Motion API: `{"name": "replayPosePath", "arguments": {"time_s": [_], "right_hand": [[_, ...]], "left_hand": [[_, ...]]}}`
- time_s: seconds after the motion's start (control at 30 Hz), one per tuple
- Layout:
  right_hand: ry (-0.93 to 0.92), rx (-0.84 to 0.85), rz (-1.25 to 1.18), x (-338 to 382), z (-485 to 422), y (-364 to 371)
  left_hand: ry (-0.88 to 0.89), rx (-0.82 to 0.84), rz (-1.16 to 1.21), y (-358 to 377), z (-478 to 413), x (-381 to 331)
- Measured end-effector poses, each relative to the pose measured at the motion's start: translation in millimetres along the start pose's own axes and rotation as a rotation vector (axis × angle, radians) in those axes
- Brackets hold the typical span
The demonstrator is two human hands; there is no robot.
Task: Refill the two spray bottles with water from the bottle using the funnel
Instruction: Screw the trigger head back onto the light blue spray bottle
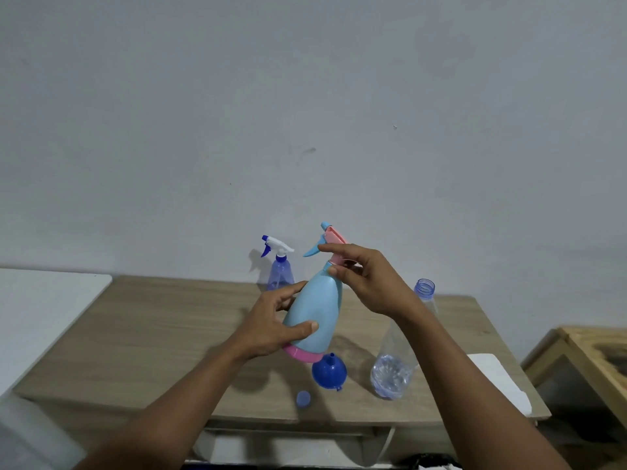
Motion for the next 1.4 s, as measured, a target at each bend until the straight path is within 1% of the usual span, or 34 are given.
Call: {"name": "replayPosePath", "arguments": {"time_s": [0.1, 0.17, 0.3, 0.4, 0.6, 0.7, 0.77, 0.83, 0.9, 0.97, 1.07, 1.13, 1.23, 1.3, 1.4], "right_hand": [[0.003, -0.043, -0.001, -4, 1, 1], [-0.003, -0.040, -0.025, -5, 2, 0], [0.013, 0.020, -0.155, -5, 1, -5], [0.017, 0.065, -0.153, -3, -1, -5], [0.015, -0.022, -0.063, -7, 1, -6], [0.004, -0.071, -0.084, -10, 3, -3], [-0.003, -0.145, -0.154, -12, 7, -1], [0.074, -0.242, -0.290, -22, 14, 4], [0.195, -0.315, -0.428, -38, 17, 13], [0.290, -0.303, -0.521, -48, 16, 26], [0.380, -0.278, -0.567, -54, 15, 39], [0.428, -0.283, -0.582, -63, 17, 43], [0.469, -0.258, -0.596, -82, 26, 53], [0.501, -0.227, -0.491, -93, 36, 59], [0.556, -0.073, -0.243, -120, 55, 81]], "left_hand": [[-0.018, -0.010, 0.025, -1, 0, -1], [-0.044, 0.035, 0.085, 0, 1, -3], [-0.162, 0.142, 0.288, 2, 2, 2], [-0.212, 0.182, 0.322, 8, 4, 2], [-0.187, 0.139, 0.321, 12, 6, 3], [-0.199, 0.121, 0.313, 10, 5, 2], [-0.208, 0.107, 0.308, 11, 5, 1], [-0.214, 0.102, 0.327, 12, 5, 3], [-0.222, 0.113, 0.350, 14, 7, 4], [-0.233, 0.143, 0.351, 21, 10, 9], [-0.254, 0.159, 0.379, 31, 14, 19], [-0.279, 0.093, 0.401, 30, 18, 37], [-0.325, -0.086, 0.406, 13, 27, 78], [-0.381, -0.181, 0.299, -3, 36, 109], [-0.514, -0.291, 0.018, -31, 60, 162]]}}
Point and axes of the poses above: each hand's wrist, its own z-axis away from the middle knuckle, its own y-axis out of the palm, x = y × z, the point moved 8 cm from there along -z, towards the middle knuckle, and after that the axes turned 4 degrees about z, right-handed, at the moved point
